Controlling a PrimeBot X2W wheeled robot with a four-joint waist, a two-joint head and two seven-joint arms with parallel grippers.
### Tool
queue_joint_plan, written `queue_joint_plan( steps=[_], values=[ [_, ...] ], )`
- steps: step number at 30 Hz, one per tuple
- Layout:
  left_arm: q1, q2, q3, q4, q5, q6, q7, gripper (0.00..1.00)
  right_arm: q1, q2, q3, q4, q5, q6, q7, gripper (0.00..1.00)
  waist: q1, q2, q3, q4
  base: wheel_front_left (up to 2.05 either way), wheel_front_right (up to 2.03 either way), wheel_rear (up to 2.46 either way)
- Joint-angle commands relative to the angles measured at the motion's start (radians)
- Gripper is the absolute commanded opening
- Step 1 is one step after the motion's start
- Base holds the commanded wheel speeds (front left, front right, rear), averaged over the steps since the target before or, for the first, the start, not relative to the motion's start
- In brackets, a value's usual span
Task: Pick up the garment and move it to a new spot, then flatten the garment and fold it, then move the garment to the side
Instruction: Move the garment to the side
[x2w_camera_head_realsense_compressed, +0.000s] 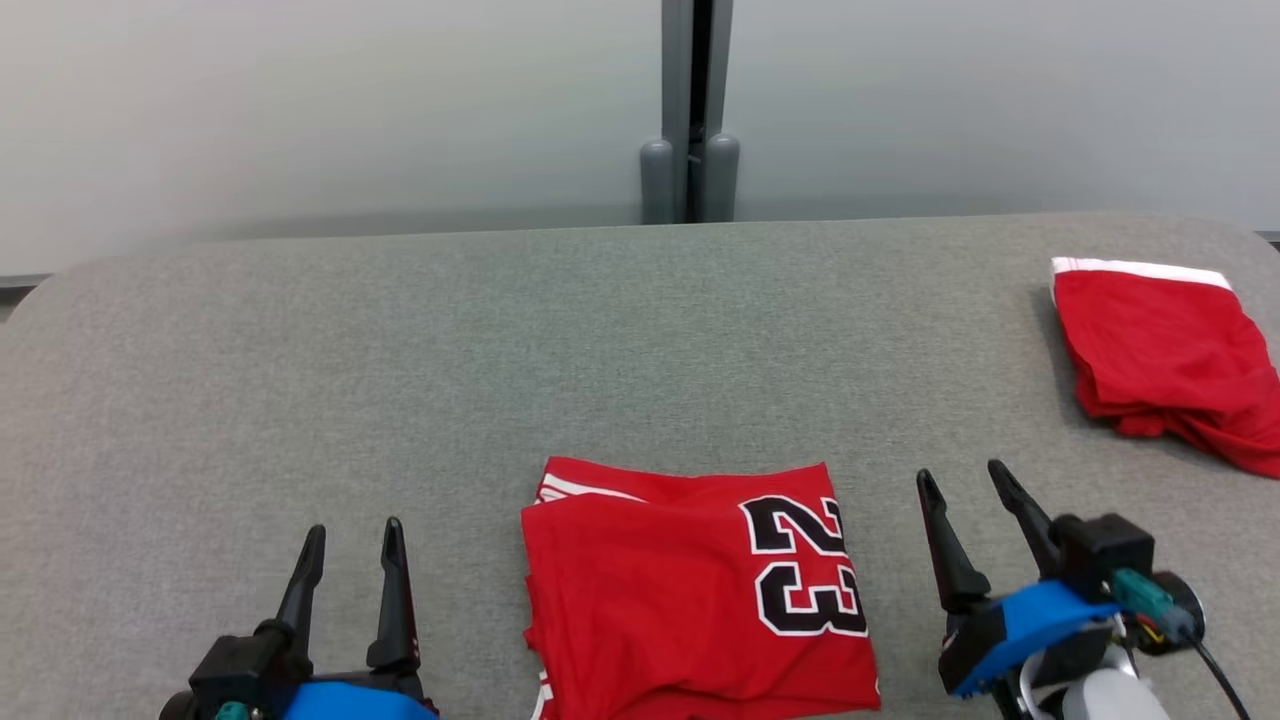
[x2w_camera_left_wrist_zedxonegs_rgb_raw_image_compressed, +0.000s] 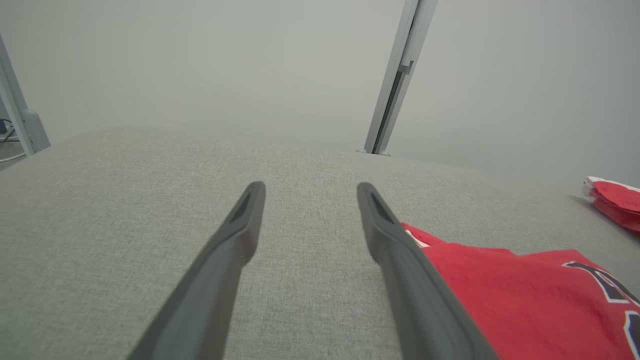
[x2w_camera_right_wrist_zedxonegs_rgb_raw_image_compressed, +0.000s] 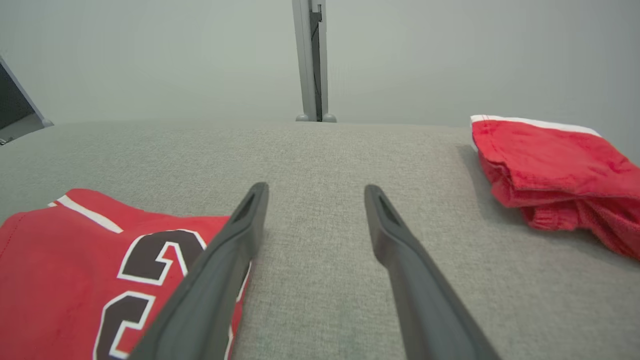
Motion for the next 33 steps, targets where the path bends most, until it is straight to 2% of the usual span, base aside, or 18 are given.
queue_joint_plan(
  steps=[1,3,12,19,20,22,23,28,33],
  values=[
    [-0.017,0.004,0.008,-0.007,0.008,-0.003,-0.005,1.0,-0.025,-0.001,0.007,0.001,-0.01,0.0,0.024,1.0,0.0,0.0,0.008,0.013,0.0,0.0,0.0],
    [-0.018,0.004,0.01,-0.009,0.009,-0.003,-0.005,1.0,-0.031,-0.001,0.015,0.006,-0.016,0.0,0.051,1.0,0.0,0.0,0.011,0.019,0.0,0.0,0.0],
    [-0.022,-0.007,0.02,-0.012,0.015,-0.012,-0.005,1.0,-0.039,-0.001,0.066,0.053,0.008,0.0,0.326,1.0,0.0,0.0,0.042,0.089,0.0,0.0,0.0],
    [-0.029,-0.021,0.027,-0.01,0.027,-0.019,-0.005,1.0,-0.046,-0.001,0.081,0.094,0.031,0.0,0.441,1.0,0.0,0.0,0.07,0.119,0.0,0.0,0.0],
    [-0.03,-0.022,0.029,-0.01,0.03,-0.02,-0.005,1.0,-0.05,-0.001,0.083,0.096,0.031,0.0,0.446,0.6,0.0,0.0,0.074,0.12,0.0,0.0,0.0],
    [-0.032,-0.023,0.03,-0.011,0.034,-0.024,-0.005,1.0,-0.059,-0.001,0.088,0.095,0.036,0.0,0.451,0.14,0.0,0.0,0.084,0.117,0.0,0.0,0.0],
    [-0.034,-0.024,0.029,-0.012,0.037,-0.026,-0.005,1.0,-0.067,-0.001,0.092,0.091,0.044,0.0,0.448,0.0,0.0,0.0,0.089,0.113,0.0,0.0,0.0],
    [-0.044,-0.026,0.023,-0.029,0.059,-0.034,-0.005,1.0,-0.126,-0.004,0.085,0.046,0.054,0.0,0.417,0.0,0.0,0.0,0.12,0.06,0.0,0.0,0.0],
    [-0.067,-0.021,0.004,-0.056,0.086,-0.045,-0.005,1.0,-0.176,-0.019,0.057,-0.003,0.061,0.0,0.405,0.0,0.0,0.0,0.164,-0.041,0.0,0.0,0.0]
  ],
)
